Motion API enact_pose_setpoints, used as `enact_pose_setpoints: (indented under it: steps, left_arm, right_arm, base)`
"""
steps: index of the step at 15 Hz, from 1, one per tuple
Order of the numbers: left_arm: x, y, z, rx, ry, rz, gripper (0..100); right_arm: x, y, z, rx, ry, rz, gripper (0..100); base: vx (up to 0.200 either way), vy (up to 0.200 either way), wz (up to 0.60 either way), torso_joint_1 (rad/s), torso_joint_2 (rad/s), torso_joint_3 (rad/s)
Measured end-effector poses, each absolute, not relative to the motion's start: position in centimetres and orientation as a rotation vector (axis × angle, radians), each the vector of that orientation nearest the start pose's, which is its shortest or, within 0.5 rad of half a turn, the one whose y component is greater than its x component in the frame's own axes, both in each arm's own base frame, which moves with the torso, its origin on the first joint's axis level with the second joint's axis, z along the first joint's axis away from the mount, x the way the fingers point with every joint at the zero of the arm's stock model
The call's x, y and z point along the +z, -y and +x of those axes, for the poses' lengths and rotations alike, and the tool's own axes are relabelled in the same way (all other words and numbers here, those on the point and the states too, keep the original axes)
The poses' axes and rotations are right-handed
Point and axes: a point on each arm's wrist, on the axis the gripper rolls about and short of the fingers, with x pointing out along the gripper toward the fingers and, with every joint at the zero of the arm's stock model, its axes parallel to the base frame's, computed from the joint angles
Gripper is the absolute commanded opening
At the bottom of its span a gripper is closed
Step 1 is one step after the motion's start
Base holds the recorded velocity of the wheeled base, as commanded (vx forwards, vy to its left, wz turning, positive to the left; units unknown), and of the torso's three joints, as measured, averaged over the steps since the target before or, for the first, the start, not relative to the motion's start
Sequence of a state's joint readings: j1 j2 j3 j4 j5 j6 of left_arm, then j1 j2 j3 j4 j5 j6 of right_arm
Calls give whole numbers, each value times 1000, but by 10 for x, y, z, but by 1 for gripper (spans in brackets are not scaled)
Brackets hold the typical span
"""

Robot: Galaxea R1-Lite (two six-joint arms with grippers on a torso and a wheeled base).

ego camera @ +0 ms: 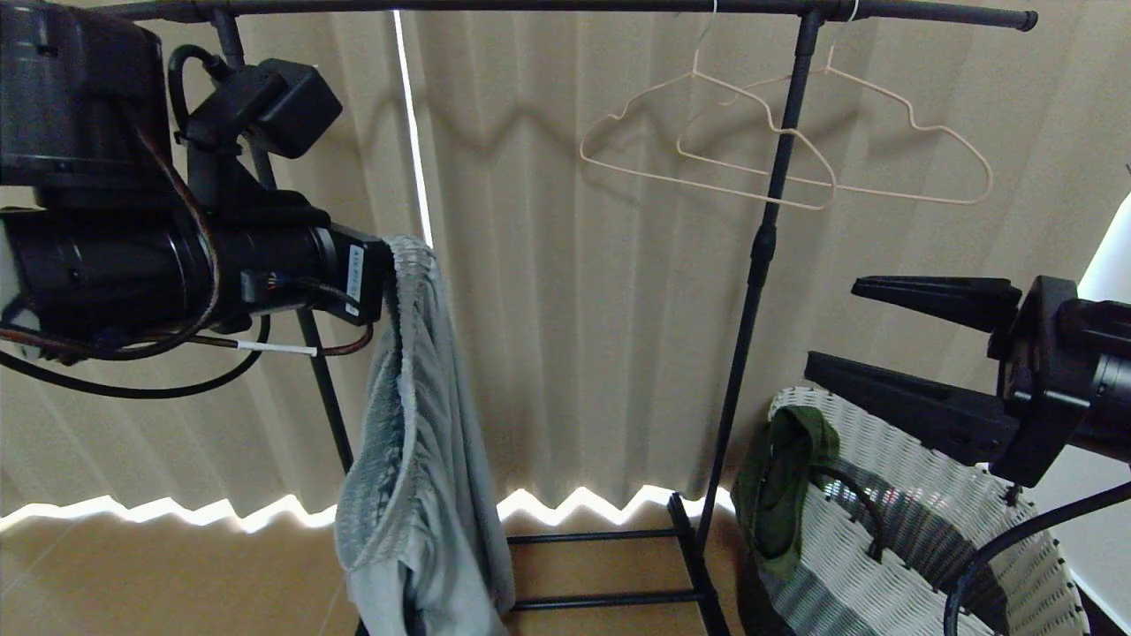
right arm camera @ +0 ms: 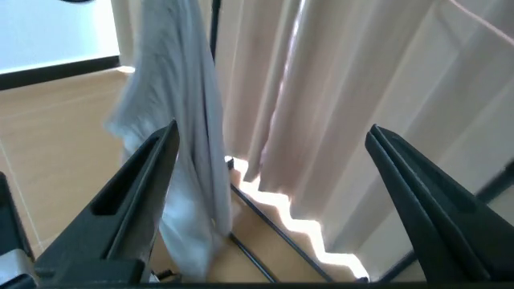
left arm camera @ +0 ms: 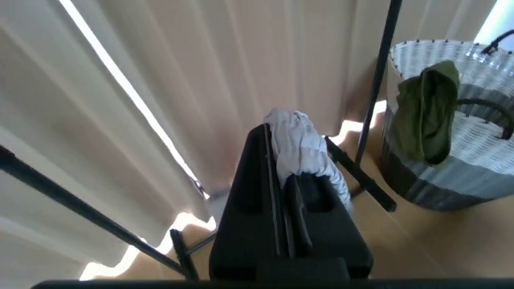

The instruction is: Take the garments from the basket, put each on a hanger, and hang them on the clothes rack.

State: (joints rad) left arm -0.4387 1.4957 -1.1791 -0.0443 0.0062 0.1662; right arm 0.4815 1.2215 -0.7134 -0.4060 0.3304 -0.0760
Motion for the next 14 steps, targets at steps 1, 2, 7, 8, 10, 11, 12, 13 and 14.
enact_pose_setpoints:
  steps: [1, 2, 7, 8, 10, 11, 12, 13, 14]
  left_arm:
    - [289, 111, 238, -445, -230, 229, 0]
    - [290, 108, 232, -439, -225, 239, 0]
    - [281, 61, 202, -302, -238, 250, 0]
    - [279, 51, 194, -266, -242, 238, 0]
    - [274, 41, 178, -229, -244, 208, 0]
    - [271, 37, 167, -221, -244, 194, 0]
    - [266, 34, 156, -217, -253, 188, 0]
    - [261, 31, 144, -216, -266, 186, 0]
    - [255, 28, 129, -216, -279, 186, 0]
  right_arm:
    - [250, -90, 163, 796, -82, -82, 100]
    - [248, -85, 164, 771, -87, -84, 100]
    - [230, -54, 150, 588, -107, -120, 100]
    - [223, -47, 144, 527, -119, -132, 100]
    - [212, -39, 134, 422, -141, -144, 100]
    - [205, -35, 129, 354, -157, -151, 100]
    - [199, -33, 125, 303, -172, -157, 100]
    - [193, -30, 122, 257, -191, -163, 100]
    - [188, -28, 120, 223, -205, -167, 100]
  base:
    - [0, 0, 0, 0, 0, 0]
    - [0, 0, 0, 0, 0, 0]
    - [0, 0, 0, 0, 0, 0]
    - [0, 0, 0, 0, 0, 0]
    - [0, 0, 0, 0, 0, 0]
    - [0, 0, 0, 0, 0, 0]
    - [0, 0, 0, 0, 0, 0]
    - [0, 0, 0, 0, 0, 0]
    - [0, 0, 0, 0, 0, 0]
